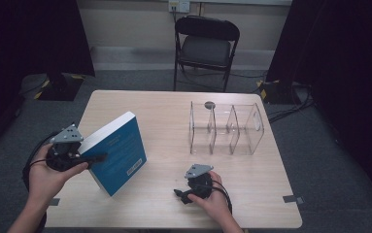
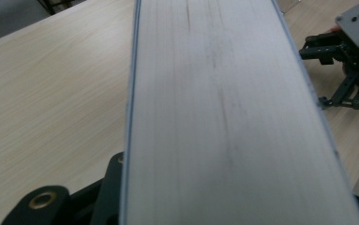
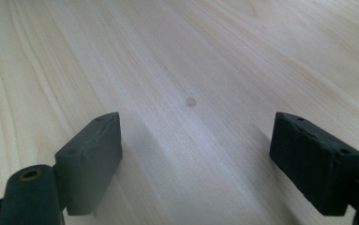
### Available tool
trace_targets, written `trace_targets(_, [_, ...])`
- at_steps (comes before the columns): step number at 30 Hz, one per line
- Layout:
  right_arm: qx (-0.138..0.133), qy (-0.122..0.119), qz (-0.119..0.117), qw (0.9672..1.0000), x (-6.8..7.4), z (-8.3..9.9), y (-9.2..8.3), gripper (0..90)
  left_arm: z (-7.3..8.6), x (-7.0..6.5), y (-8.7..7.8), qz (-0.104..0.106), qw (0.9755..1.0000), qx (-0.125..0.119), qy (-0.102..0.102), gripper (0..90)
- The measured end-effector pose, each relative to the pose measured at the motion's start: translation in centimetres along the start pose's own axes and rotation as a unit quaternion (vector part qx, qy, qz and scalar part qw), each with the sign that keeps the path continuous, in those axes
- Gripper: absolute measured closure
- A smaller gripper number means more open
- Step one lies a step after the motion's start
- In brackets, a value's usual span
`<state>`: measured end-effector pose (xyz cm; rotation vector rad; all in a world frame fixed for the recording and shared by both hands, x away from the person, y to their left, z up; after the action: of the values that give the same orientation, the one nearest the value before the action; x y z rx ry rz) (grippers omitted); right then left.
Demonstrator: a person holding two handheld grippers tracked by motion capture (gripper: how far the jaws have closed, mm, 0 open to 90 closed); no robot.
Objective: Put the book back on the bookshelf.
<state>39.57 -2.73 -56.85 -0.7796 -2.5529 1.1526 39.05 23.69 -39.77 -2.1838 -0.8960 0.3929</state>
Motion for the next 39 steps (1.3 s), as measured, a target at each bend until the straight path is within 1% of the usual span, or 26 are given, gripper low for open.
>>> trace_targets(1, [0.000, 0.000, 0.000, 1.0000, 0.0, 0.0, 0.0, 16.2, -0.1, 0.0, 0.0, -0.002, 1.0000, 0.002, 0.003, 61.2])
trace_targets(3, [0.000, 0.000, 0.000, 1.0000, 0.0, 0.0, 0.0, 16.2, -0.4, 0.0, 0.1, 0.002, 0.9999, -0.010, 0.006, 61.3])
trace_targets(4, [0.000, 0.000, 0.000, 1.0000, 0.0, 0.0, 0.0, 16.2, -0.5, -0.1, 0.1, 0.005, 0.9999, -0.016, -0.001, 61.5])
trace_targets(6, [0.000, 0.000, 0.000, 1.0000, 0.0, 0.0, 0.0, 16.2, -1.0, -0.3, 0.2, 0.008, 0.9996, -0.026, 0.006, 61.6])
trace_targets(7, [0.000, 0.000, 0.000, 1.0000, 0.0, 0.0, 0.0, 16.2, -1.1, -0.3, 0.2, 0.011, 0.9996, -0.024, 0.010, 61.6])
trace_targets(8, [0.000, 0.000, 0.000, 1.0000, 0.0, 0.0, 0.0, 16.2, -1.4, -0.5, 0.3, 0.010, 0.9994, -0.028, 0.014, 61.6])
trace_targets(9, [0.000, 0.000, 0.000, 1.0000, 0.0, 0.0, 0.0, 16.2, -1.6, -0.7, 0.3, 0.012, 0.9994, -0.024, 0.020, 61.6])
trace_targets(10, [0.000, 0.000, -0.001, 1.0000, 0.0, 0.0, 0.0, 16.2, -1.9, -0.9, 0.3, 0.015, 0.9993, -0.030, 0.019, 61.7])
trace_targets(12, [0.000, 0.000, 0.000, 1.0000, 0.0, 0.0, 0.0, 16.2, -2.3, -1.3, 0.3, 0.020, 0.9990, -0.030, 0.026, 61.7])
trace_targets(13, [0.000, 0.000, 0.000, 1.0000, 0.0, 0.0, 0.0, 16.2, -2.5, -1.6, 0.3, 0.024, 0.9987, -0.035, 0.028, 61.7])
trace_targets(16, [0.000, 0.001, 0.000, 1.0000, 0.0, 0.0, 0.0, 16.2, -2.8, -2.3, 0.2, 0.042, 0.9979, -0.037, 0.032, 61.6])
trace_targets(18, [0.000, 0.001, -0.001, 1.0000, 0.0, 0.0, 0.0, 16.3, -2.8, -2.8, 0.1, 0.046, 0.9974, -0.040, 0.040, 61.6])
trace_targets(19, [0.000, 0.001, -0.001, 1.0000, 0.0, 0.0, 0.0, 16.3, -2.7, -2.8, 0.1, 0.045, 0.9973, -0.038, 0.044, 61.5])
trace_targets(20, [0.000, 0.000, -0.001, 1.0000, 0.0, 0.0, 0.0, 16.3, -2.6, -2.9, 0.1, 0.044, 0.9974, -0.040, 0.042, 61.4])
trace_targets(22, [0.000, 0.000, -0.001, 1.0000, 0.0, 0.0, 0.0, 16.2, -2.0, -2.6, -0.1, 0.051, 0.9969, -0.041, 0.043, 61.3])
trace_targets(23, [0.000, 0.000, -0.001, 1.0000, 0.0, 0.0, 0.0, 16.2, -1.6, -2.4, -0.2, 0.049, 0.9974, -0.039, 0.036, 61.2])
trace_targets(24, [0.000, 0.000, -0.001, 1.0000, 0.0, 0.0, 0.0, 16.3, -1.0, -2.1, -0.3, 0.045, 0.9978, -0.035, 0.035, 61.1])
trace_targets(25, [0.000, 0.000, -0.001, 1.0000, 0.0, 0.0, 0.0, 16.2, -0.4, -1.8, -0.4, 0.047, 0.9979, -0.029, 0.032, 61.1])
trace_targets(26, [0.000, 0.000, -0.001, 1.0000, 0.0, 0.0, 0.0, 16.2, 0.2, -1.7, -0.5, 0.050, 0.9982, -0.025, 0.021, 61.0])
trace_targets(27, [0.000, 0.001, -0.001, 1.0000, 0.0, 0.0, 0.0, 16.3, 0.6, -1.4, -0.6, 0.050, 0.9981, -0.029, 0.020, 60.9])
trace_targets(28, [0.000, 0.001, -0.002, 1.0000, 0.0, 0.0, 0.0, 16.4, 0.8, -1.3, -0.7, 0.052, 0.9976, -0.041, 0.018, 60.8])
trace_targets(30, [0.000, 0.001, -0.002, 1.0000, 0.0, 0.0, 0.0, 16.3, 0.8, -1.0, -0.7, 0.049, 0.9977, -0.044, 0.014, 60.6])
trace_targets(34, [0.001, 0.001, -0.002, 1.0000, 0.0, 0.0, 0.0, 16.3, 0.8, -1.0, -0.7, 0.049, 0.9985, -0.023, 0.011, 60.0])
trace_targets(37, [0.000, 0.001, -0.002, 1.0000, 0.0, 0.0, 0.0, 16.3, 0.7, -0.9, -0.8, 0.044, 0.9988, -0.017, 0.009, 59.0])
trace_targets(38, [0.000, 0.000, -0.002, 1.0000, 0.0, 0.0, 0.0, 16.3, 0.6, -0.8, -0.9, 0.040, 0.9989, -0.017, 0.016, 58.5])
trace_targets(39, [0.000, 0.000, -0.002, 1.0000, 0.0, 0.0, 0.0, 16.3, 0.5, -0.8, -0.9, 0.040, 0.9989, -0.020, 0.015, 57.3])
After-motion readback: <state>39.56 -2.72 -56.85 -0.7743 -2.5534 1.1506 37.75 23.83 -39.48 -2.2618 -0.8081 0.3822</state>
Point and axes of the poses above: each handheld gripper's, and its own axes: y roughly forward along the jaws, z roughly out of its underside, x roughly to its left, the point moved 10 cm from there along y, roughly forward along the jaws, and after that the axes turned 6 degrees about x, right-handed, at the moved point
